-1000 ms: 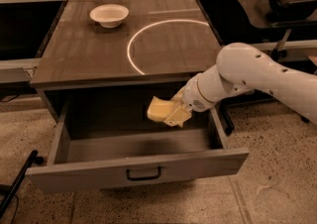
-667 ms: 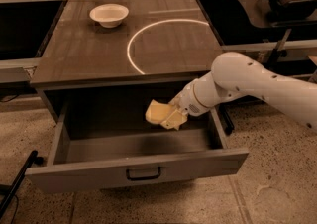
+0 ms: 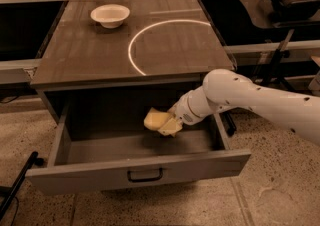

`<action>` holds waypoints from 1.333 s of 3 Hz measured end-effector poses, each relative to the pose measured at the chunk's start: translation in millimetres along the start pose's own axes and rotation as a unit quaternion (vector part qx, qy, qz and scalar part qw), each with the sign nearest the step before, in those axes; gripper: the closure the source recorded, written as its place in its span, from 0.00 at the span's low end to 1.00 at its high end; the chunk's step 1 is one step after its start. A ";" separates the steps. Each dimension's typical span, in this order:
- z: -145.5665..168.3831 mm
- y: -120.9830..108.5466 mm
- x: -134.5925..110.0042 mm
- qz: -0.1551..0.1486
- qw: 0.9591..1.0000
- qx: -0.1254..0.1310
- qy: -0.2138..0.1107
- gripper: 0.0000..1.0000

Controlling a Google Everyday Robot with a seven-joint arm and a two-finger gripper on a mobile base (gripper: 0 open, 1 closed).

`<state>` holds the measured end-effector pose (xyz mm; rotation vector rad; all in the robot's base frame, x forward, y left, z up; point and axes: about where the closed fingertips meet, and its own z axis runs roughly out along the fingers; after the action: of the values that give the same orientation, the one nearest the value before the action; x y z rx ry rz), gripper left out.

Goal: Place sponge into top drawer

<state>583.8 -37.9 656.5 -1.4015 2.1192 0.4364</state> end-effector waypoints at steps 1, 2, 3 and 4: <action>18.5 -0.6 7.4 0.012 1.000 -0.006 0.004 0.53; 30.7 -2.8 12.5 0.020 1.000 -0.014 0.003 0.30; 35.3 -5.7 16.2 0.025 1.000 -0.019 0.001 0.05; 35.3 -5.7 16.2 0.025 1.000 -0.019 0.001 0.00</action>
Offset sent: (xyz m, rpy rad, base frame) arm 0.0134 0.0060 -0.0447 0.0282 0.0614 -0.0233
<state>593.7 -32.8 618.9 -1.3730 2.1610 0.4963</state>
